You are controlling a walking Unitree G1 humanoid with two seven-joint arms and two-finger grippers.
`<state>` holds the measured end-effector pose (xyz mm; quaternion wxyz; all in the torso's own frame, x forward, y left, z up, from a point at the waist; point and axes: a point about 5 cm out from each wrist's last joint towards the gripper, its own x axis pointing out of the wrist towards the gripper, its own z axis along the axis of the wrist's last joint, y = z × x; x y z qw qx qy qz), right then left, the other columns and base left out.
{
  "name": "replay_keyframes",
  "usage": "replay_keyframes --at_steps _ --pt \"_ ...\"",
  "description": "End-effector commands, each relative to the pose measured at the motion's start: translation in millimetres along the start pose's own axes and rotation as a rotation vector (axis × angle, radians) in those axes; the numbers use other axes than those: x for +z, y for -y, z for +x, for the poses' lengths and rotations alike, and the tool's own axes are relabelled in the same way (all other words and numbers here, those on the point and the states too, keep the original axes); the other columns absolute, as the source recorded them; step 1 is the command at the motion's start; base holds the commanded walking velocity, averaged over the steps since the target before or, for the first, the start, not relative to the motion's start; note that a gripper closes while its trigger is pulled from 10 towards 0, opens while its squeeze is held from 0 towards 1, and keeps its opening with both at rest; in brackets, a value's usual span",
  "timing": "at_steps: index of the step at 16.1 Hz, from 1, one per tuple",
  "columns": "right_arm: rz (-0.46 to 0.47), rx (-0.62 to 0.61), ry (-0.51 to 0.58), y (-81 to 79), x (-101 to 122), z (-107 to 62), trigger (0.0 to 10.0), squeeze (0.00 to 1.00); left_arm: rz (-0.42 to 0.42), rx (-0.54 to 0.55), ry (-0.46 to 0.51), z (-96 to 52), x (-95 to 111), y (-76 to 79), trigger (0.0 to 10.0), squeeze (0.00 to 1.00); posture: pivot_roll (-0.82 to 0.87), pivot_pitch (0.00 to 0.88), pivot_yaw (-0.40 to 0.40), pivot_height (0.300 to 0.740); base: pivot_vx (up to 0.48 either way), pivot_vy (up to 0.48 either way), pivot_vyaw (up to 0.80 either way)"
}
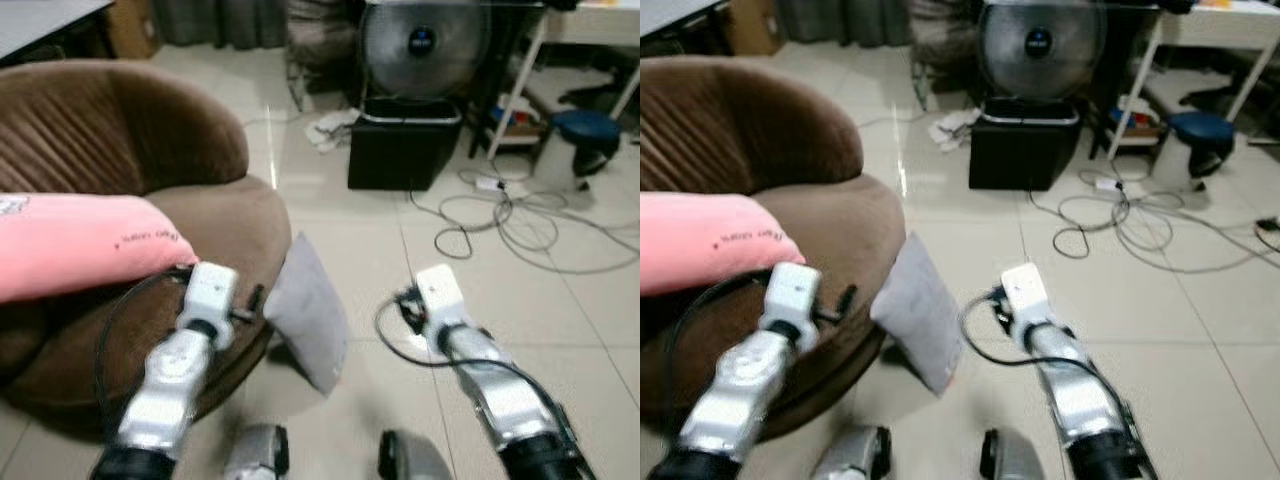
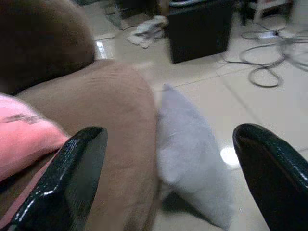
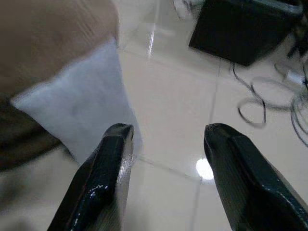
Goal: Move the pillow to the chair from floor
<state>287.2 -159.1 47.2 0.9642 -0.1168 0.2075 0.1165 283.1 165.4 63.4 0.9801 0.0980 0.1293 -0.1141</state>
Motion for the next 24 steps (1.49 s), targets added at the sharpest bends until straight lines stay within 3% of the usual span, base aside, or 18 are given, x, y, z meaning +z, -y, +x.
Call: replay_keyframes --at_steps 1,8,10,20,24 --pt "-0.001 -0.004 0.03 4.0 13 4.4 10.0 0.0 0.026 0.008 0.0 3.3 7 -9.4 10.0 0.0 0.06 0.0 -0.013 0.63 0.304 0.0 0.0" --pt "0.047 -0.038 0.072 17.9 28 8.1 10.0 0.0 0.037 -0.011 0.025 15.8 26 -17.6 10.0 0.0 0.06 0.0 0.001 0.63 0.299 0.0 -0.11" --pt "0.038 -0.037 0.062 17.6 25 7.6 10.0 0.0 0.036 -0.017 0.026 17.8 27 -16.2 10.0 0.0 0.06 0.0 0.001 0.63 0.3 0.0 -0.8" --pt "0.056 -0.032 0.056 13.1 30 13.3 10.0 0.0 0.027 0.007 0.004 18.4 23 -26.0 10.0 0.0 0.06 0.0 -0.018 0.63 0.3 0.0 0.0" --pt "0.057 -0.023 0.047 9.9 31 15.2 10.0 0.0 0.029 0.01 0.003 17.0 22 -29.1 10.0 0.0 0.07 0.0 -0.018 0.63 0.297 0.0 -0.68"
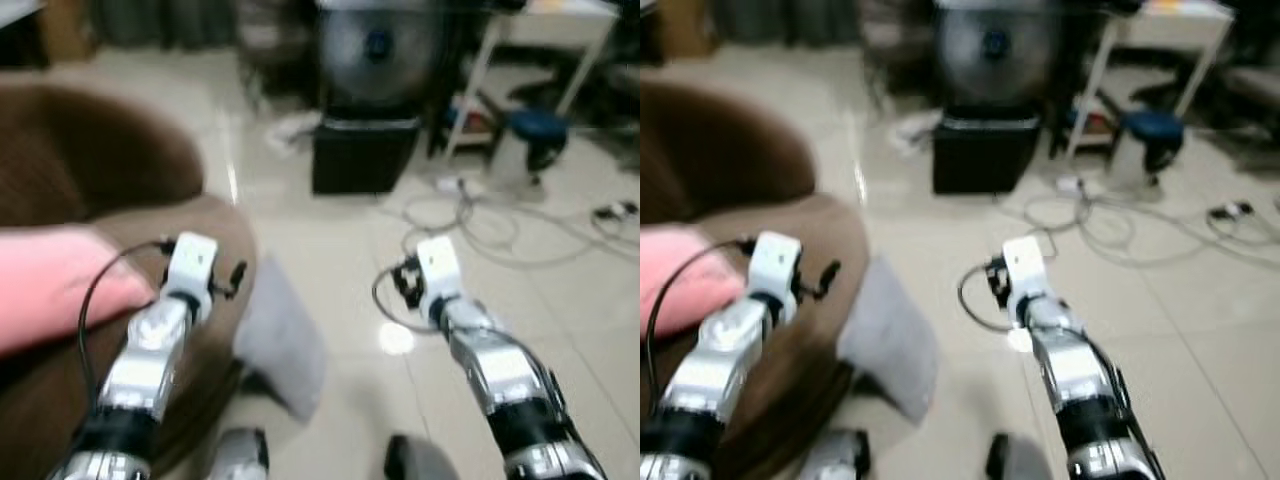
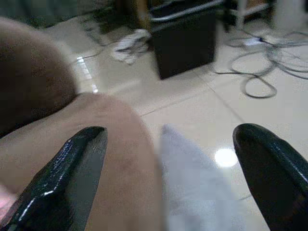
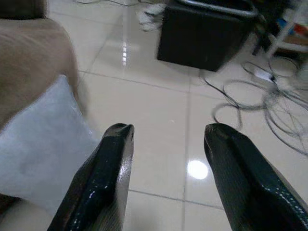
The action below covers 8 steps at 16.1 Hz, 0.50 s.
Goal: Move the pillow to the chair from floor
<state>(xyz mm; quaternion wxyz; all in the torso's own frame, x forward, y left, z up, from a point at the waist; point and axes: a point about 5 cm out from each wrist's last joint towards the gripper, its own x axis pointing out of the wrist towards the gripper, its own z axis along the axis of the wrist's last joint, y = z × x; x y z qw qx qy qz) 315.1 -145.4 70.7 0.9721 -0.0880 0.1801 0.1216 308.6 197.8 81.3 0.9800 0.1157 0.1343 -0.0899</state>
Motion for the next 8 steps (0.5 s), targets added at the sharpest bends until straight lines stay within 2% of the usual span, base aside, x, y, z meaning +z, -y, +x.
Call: replay_keyframes --at_steps 1,8 --pt "0.009 -0.04 -0.011 12.3 -3.1 -2.1 10.0 0.0 0.003 -0.035 0.021 3.5 6.5 10.4 10.0 0.0 0.07 0.0 -0.017 0.63 0.3 0.0 0.0" --pt "0.006 -0.031 -0.016 9.6 -2.1 2.9 10.0 0.0 0.011 -0.021 0.017 4.0 7.3 5.3 10.0 0.0 0.08 0.0 -0.007 0.63 0.298 0.0 0.0"
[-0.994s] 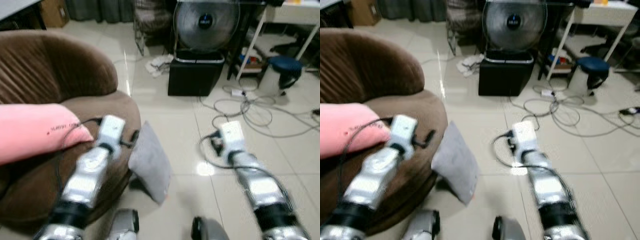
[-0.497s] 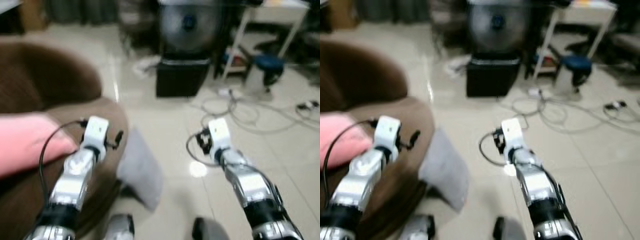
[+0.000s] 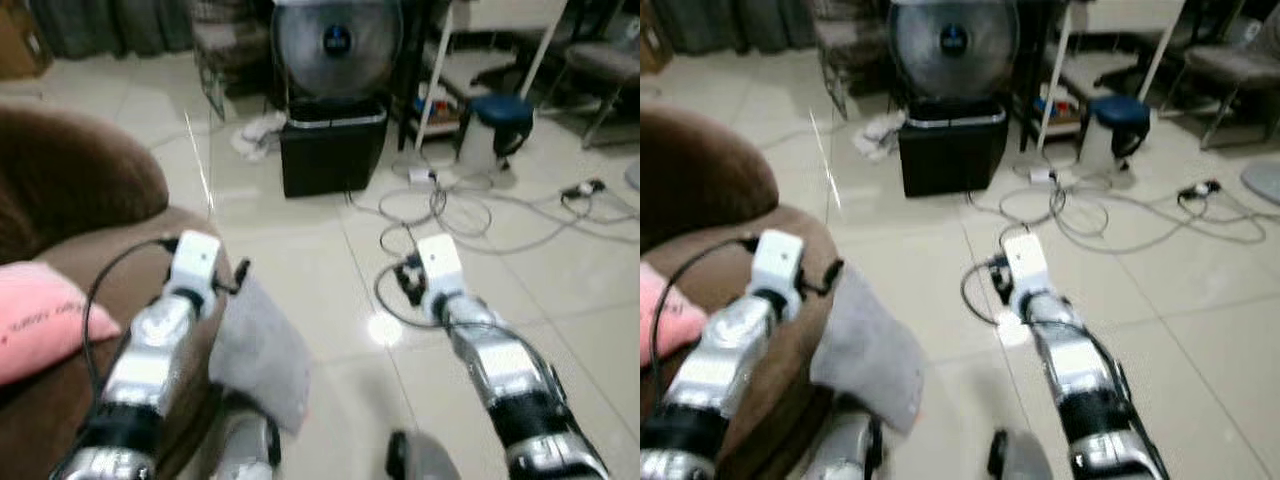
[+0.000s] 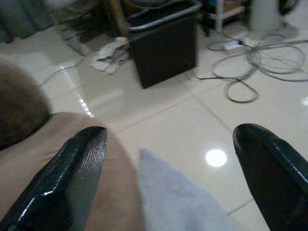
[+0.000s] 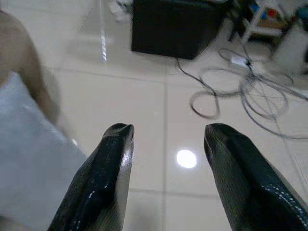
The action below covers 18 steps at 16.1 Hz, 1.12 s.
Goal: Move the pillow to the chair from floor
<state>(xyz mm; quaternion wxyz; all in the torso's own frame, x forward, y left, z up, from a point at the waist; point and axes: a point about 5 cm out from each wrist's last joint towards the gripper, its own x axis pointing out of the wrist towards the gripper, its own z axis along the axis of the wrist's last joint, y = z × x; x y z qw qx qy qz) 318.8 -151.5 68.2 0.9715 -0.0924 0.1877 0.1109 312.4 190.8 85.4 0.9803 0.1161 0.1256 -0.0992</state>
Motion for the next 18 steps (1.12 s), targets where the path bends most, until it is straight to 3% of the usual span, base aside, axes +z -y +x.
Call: replay_keyframes --at_steps 1,7,15,18 --pt "0.012 -0.008 0.003 2.3 0 0.2 10.0 0.0 0.01 -0.001 -0.003 0.2 1 -0.7 10.0 0.0 0.08 0.0 -0.007 0.63 0.289 0.0 0.0" --pt "0.016 0.014 -0.003 1.0 0 4.4 10.0 0.0 0.03 0.035 -0.044 0.1 -5 -7.7 10.0 0.0 0.09 0.0 -0.012 0.63 0.0 0.0 0.0" --pt "0.014 0.028 -0.01 4.2 -6 7.2 10.0 0.0 0.033 0.029 -0.049 -2.9 -8 -6.3 10.0 0.0 0.1 0.0 -0.028 0.555 0.0 0.0 0.0" --pt "0.024 0.014 -0.025 3.8 -18 4.9 10.0 0.0 0.032 0.018 -0.038 -5.2 -11 -0.6 10.0 0.0 0.09 0.0 -0.017 0.55 0.0 0.0 0.0"
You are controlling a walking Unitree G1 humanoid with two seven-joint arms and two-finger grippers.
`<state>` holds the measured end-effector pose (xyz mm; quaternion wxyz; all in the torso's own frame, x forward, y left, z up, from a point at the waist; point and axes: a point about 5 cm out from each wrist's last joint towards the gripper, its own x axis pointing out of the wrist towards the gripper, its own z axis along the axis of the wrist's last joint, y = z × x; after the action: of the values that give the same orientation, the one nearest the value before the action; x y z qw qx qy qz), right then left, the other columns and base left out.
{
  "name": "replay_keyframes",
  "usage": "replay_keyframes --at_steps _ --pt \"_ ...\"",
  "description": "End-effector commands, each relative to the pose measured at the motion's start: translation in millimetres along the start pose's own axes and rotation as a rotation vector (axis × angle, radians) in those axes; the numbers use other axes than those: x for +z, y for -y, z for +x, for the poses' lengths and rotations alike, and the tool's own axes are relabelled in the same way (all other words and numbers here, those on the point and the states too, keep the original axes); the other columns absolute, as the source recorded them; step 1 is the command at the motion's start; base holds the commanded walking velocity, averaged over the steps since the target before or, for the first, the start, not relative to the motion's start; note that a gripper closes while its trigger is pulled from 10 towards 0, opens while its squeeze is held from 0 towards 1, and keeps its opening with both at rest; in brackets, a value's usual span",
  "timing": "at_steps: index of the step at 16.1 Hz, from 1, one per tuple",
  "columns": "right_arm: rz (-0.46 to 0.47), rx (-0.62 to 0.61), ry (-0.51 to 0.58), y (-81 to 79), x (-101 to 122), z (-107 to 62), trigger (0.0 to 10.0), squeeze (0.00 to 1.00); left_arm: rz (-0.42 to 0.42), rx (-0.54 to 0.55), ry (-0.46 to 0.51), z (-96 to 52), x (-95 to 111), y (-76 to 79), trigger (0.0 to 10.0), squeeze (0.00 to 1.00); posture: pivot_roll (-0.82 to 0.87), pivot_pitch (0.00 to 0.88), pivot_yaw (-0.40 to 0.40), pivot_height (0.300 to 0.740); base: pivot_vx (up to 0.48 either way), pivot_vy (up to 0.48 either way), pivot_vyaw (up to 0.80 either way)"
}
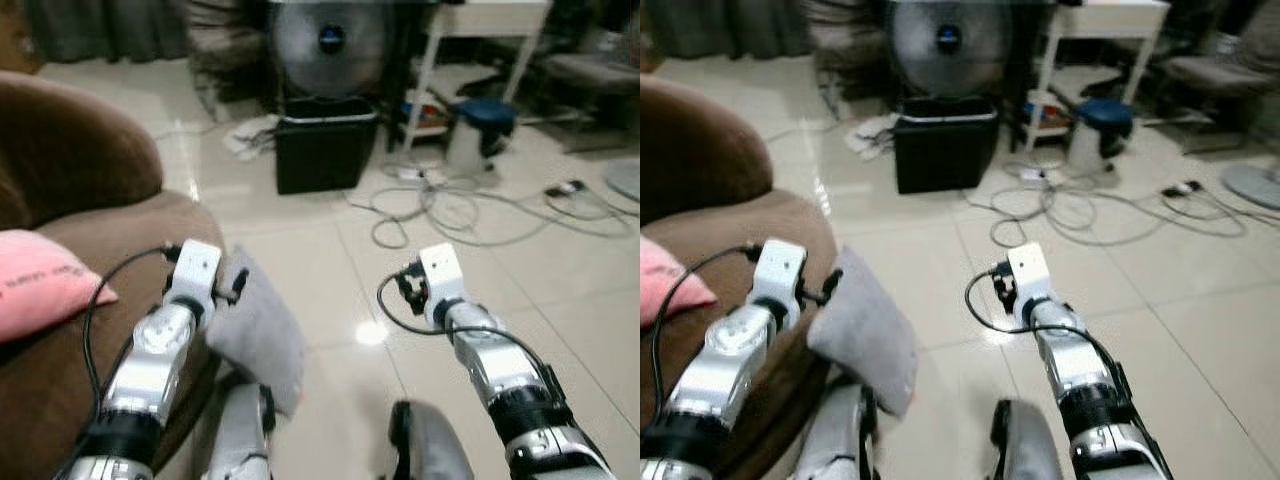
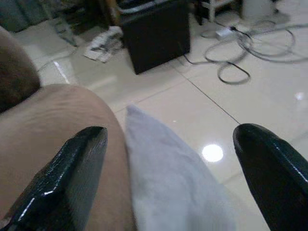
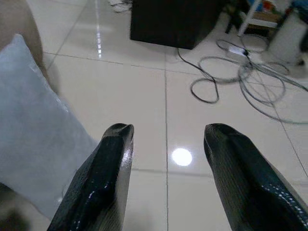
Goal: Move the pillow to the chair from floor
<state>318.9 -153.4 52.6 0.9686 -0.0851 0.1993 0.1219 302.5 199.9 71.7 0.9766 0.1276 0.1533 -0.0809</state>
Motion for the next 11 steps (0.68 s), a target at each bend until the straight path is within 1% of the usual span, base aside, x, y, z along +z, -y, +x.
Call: replay_keyframes --at_steps 1,2,3,4,5,6,7,10,11 --pt "0.017 -0.018 -0.011 3.2 -7 -2.1 10.0 0.0 0.019 -0.015 0.026 0.2 5 4.6 10.0 0.0 0.09 0.0 -0.008 0.55 0.0 0.0 0.0" --pt "0.031 -0.028 -0.021 1.0 -13 -5.4 10.0 0.0 0.017 -0.015 0.024 -3.4 0 8.1 10.0 0.0 0.07 0.0 0.004 0.55 0.0 0.0 0.0" --pt "0.046 -0.036 -0.03 -3.7 -20 -11.9 10.0 0.0 0.002 -0.015 0.013 -10.4 -8 14.2 10.0 0.0 0.06 0.0 0.018 0.55 0.0 0.0 0.0" --pt "0.051 -0.032 -0.026 -7.0 -23 -16.6 10.0 0.0 -0.011 -0.019 0.005 -14.9 -12 18.3 10.0 0.0 0.05 0.0 0.031 0.55 0.0 0.0 0.0" --pt "0.054 -0.03 -0.027 -11.3 -29 -24.6 10.0 0.0 -0.027 -0.038 -0.005 -22.1 -20 27.4 10.0 0.0 0.04 0.0 0.049 0.55 0.0 0.0 0.0" --pt "0.054 -0.028 -0.028 -12.6 -31 -27.2 10.0 0.0 -0.03 -0.04 -0.007 -24.7 -23 29.8 10.0 0.0 0.03 0.0 0.051 0.55 0.0 0.0 0.0" --pt "0.042 -0.023 -0.039 -15.5 -37 -33.5 10.0 0.0 -0.036 -0.043 -0.018 -29.4 -29 35.3 10.0 0.0 0.02 0.0 0.052 0.55 0.0 0.0 0.0" --pt "-0.001 -0.009 -0.06 -15.8 -43 -45.3 10.0 0.0 -0.06 -0.042 -0.036 -33.7 -36 44.4 10.0 0.0 0.02 0.0 0.038 0.55 0.0 0.0 0.0" --pt "-0.007 -0.008 -0.064 -14.8 -43 -46.1 10.0 0.0 -0.059 -0.046 -0.038 -33.1 -37 45.7 10.0 0.0 0.02 0.0 0.038 0.55 0.0 0.0 0.53"
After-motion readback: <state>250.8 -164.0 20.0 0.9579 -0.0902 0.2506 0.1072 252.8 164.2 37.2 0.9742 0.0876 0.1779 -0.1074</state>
